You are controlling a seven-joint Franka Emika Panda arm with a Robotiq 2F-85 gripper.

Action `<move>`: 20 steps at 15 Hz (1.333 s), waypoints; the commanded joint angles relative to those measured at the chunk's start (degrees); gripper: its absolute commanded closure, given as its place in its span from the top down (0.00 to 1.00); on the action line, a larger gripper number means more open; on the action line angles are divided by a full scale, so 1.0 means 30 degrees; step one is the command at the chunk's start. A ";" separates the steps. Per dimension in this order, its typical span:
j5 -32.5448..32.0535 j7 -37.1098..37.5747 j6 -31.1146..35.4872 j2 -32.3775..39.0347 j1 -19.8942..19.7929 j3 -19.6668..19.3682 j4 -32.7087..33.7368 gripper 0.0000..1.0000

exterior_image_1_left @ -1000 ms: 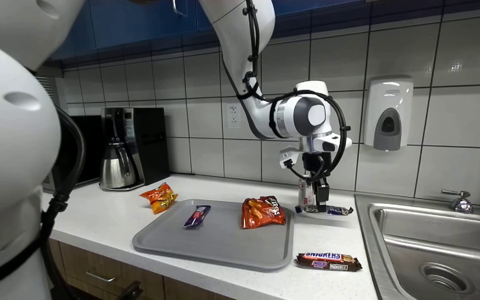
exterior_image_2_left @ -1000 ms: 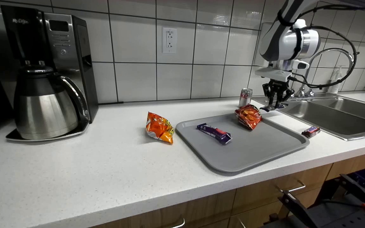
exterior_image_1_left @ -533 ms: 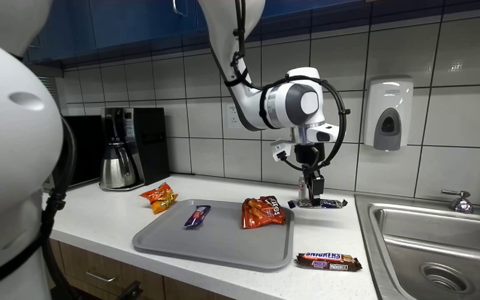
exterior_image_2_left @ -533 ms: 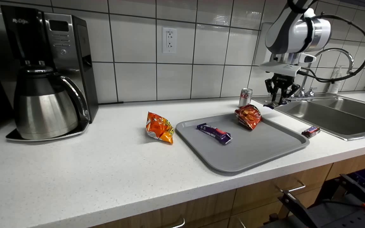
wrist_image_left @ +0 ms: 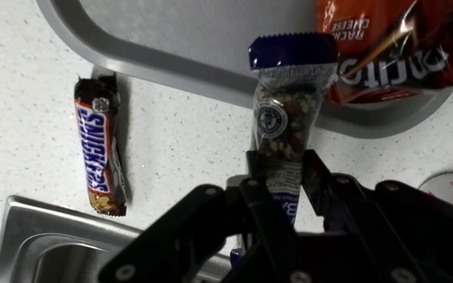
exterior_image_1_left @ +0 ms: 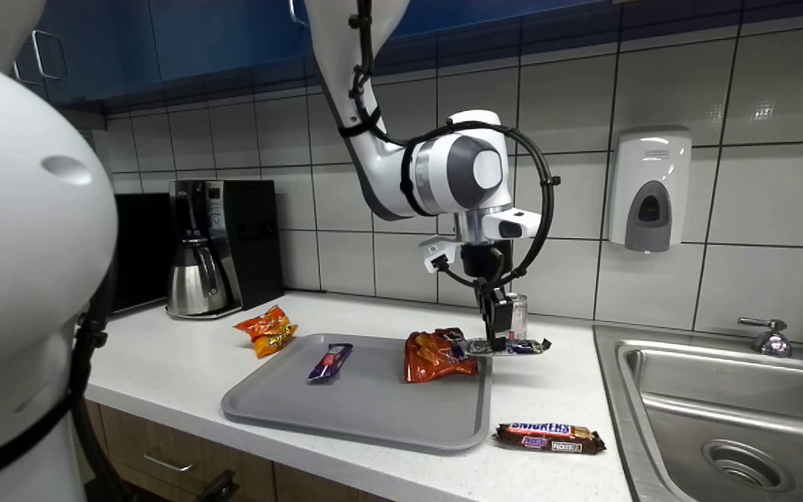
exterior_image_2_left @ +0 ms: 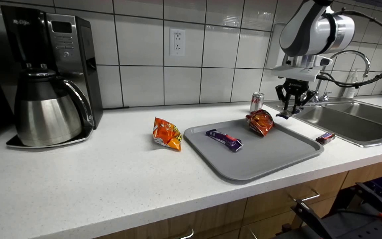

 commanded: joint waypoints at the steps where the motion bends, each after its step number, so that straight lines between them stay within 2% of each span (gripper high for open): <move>1: -0.0645 0.0812 0.0563 -0.1322 0.0347 0.0326 -0.1653 0.07; 10: -0.1582 0.2564 0.1659 -0.1815 0.1723 0.1162 -0.3468 0.07; 20: -0.3230 0.3439 0.2728 -0.2059 0.2007 0.1196 -0.5012 0.07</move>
